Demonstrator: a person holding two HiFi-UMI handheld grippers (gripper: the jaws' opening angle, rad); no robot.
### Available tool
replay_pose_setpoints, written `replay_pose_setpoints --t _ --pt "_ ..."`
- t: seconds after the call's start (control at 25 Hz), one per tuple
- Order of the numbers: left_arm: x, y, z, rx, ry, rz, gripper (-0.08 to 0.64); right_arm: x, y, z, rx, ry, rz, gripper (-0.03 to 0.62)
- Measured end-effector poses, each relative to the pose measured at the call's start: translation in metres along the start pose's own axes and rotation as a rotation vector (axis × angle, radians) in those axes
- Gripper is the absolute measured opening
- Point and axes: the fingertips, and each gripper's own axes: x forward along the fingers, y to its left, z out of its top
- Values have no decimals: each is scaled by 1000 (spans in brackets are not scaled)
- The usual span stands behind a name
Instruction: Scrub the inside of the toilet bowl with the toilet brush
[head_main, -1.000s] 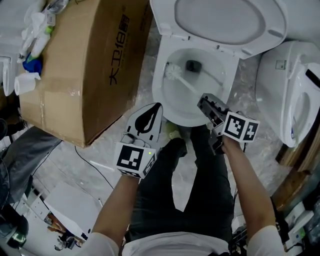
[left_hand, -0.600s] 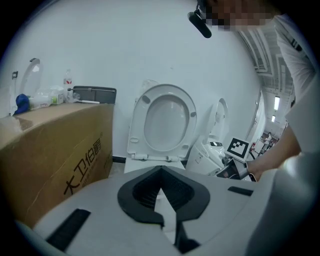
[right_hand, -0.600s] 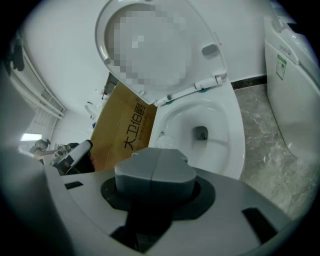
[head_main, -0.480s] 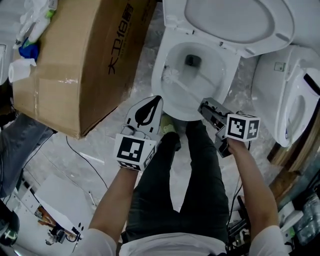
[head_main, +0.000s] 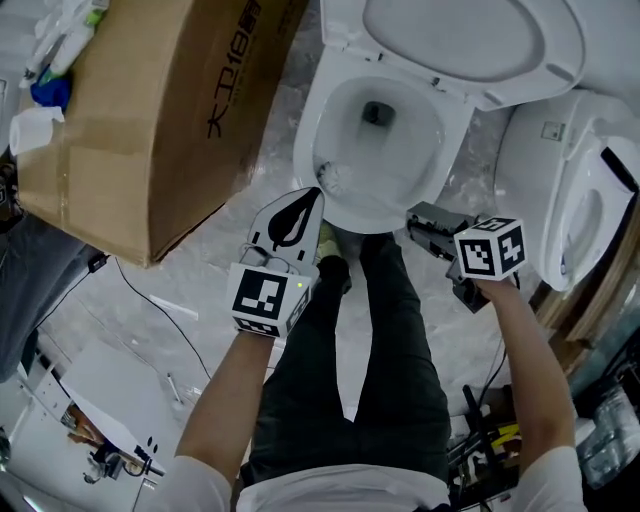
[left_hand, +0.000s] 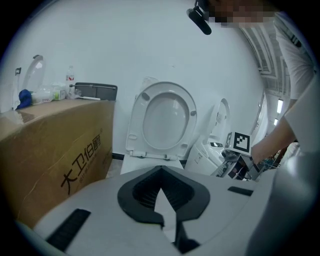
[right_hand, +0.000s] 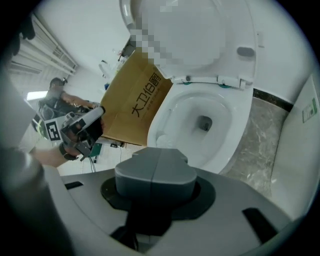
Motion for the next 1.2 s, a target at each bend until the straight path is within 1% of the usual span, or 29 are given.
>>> replay_pose_setpoints --t 0.24,0.52,0.84,1.04,1.2 --pt "1 -5 -4 -23 0 14 6 -22 -8 -3 -194 159 -45 158" --pt "10 -18 -7 -30 -1 5 6 -38 -11 -5 -366 265 -85 158" --pt "23 -35 -11 -44 15 -12 6 -65 -21 3 -584 408 -201 158" --pt "30 -41 -16 -60 25 -14 6 -72 -23 12 -673 469 -253 158" --pt "34 -43 -14 -62 21 -21 6 -78 -20 21 -680 521 -311 158"
